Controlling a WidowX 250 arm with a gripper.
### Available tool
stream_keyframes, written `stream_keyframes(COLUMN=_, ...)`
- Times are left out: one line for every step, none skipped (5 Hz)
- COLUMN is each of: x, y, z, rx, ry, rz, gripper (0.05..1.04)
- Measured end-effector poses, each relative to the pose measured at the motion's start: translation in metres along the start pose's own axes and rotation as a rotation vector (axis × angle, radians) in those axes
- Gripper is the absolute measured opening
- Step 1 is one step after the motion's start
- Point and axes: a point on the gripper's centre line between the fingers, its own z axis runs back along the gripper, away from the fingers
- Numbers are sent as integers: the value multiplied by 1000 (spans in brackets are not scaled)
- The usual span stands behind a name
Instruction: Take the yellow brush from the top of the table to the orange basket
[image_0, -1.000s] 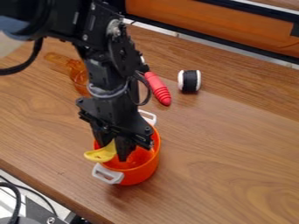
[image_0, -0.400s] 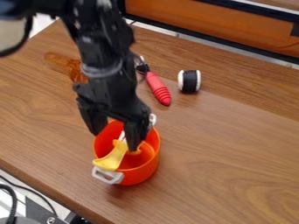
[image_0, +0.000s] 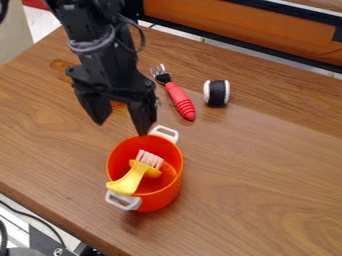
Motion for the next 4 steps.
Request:
stream_keyframes(x=19, y=19, z=-4, rx=7, ry=-49, rz=62, gripper=1001)
stream_keyframes(x=27, y=28, z=-12, rx=6, ry=-60, rz=77, gripper=1001)
stream_keyframes(x=29, y=40, z=-16, rx=44, ry=-118, rz=71, gripper=1001)
stream_keyframes(x=25, y=65, z=-23, rx=67, ry=-113, rz=61, gripper=1001)
